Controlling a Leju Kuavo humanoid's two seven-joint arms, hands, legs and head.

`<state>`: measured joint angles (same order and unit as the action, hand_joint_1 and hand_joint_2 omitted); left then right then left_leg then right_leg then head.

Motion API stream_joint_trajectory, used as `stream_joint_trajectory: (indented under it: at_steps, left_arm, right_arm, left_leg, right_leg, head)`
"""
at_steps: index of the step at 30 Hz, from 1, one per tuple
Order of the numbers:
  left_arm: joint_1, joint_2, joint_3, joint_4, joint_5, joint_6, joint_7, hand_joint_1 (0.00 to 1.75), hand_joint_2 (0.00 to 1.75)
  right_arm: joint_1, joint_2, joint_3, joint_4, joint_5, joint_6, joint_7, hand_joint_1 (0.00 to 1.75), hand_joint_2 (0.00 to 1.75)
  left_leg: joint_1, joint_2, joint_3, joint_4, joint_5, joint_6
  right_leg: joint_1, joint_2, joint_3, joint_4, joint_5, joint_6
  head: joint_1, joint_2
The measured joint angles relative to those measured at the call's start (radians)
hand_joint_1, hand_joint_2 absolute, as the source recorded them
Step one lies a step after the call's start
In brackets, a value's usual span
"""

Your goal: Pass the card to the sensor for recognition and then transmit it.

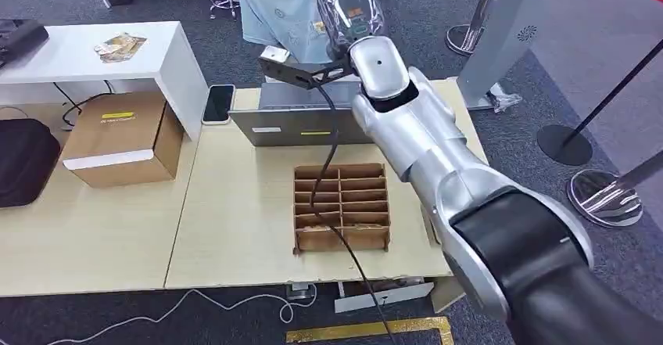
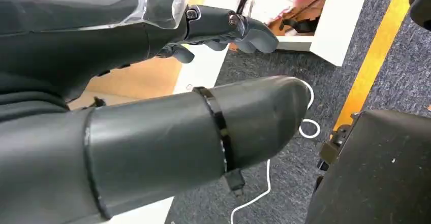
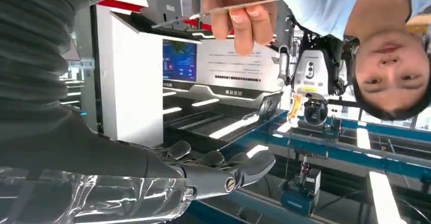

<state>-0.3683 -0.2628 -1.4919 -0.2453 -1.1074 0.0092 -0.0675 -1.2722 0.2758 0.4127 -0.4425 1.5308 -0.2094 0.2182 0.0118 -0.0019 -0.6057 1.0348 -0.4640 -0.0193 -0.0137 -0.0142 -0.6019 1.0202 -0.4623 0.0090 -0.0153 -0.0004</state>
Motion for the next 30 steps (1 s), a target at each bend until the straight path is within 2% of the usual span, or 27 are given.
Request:
stream_joint_trajectory:
  at_steps: [10,11,12,17,30]
  left_arm:
    - [0.001,0.0,0.0,0.0,0.004,0.0,0.002,0.0,0.0]
    - [0.001,0.0,0.0,0.0,0.005,0.0,0.002,0.0,0.0]
    - [0.001,0.0,0.0,0.0,0.006,0.0,0.002,0.0,0.0]
    - [0.002,0.0,0.0,0.0,0.021,0.0,0.002,0.0,0.0]
    - [0.006,0.0,0.0,0.011,0.082,0.0,-0.021,0.0,0.0]
  right_arm:
    - [-0.008,0.0,0.01,0.042,-0.035,-0.012,0.0,0.0,1.75]
    - [-0.008,0.0,0.01,0.047,-0.042,-0.02,-0.004,0.09,1.75]
    - [-0.008,0.0,0.01,0.05,-0.045,-0.023,-0.005,1.75,1.75]
    - [-0.009,0.0,0.01,0.071,-0.068,-0.026,-0.009,1.75,1.75]
    - [-0.009,-0.035,-0.023,0.084,-0.148,-0.106,-0.043,1.75,1.75]
  left_leg:
    - [0.0,0.0,0.0,0.0,0.0,0.0]
    - [0.0,0.0,0.0,0.0,0.0,0.0]
    - [0.0,0.0,0.0,0.0,0.0,0.0]
    - [0.0,0.0,0.0,0.0,0.0,0.0]
    - [0.0,0.001,0.0,0.0,0.0,0.0]
  right_leg:
    - [0.0,0.0,0.0,0.0,0.0,0.0]
    - [0.0,0.0,0.0,0.0,0.0,0.0]
    - [0.0,0.0,0.0,0.0,0.0,0.0]
    - [0.0,0.0,-0.001,0.0,0.0,0.0]
    - [0.0,0.0,-0.001,0.0,0.0,0.0]
  head:
    - [0.0,0.0]
    - [0.0,0.0]
    - [0.0,0.0]
    - [0.0,0.0]
    - [0.0,0.0]
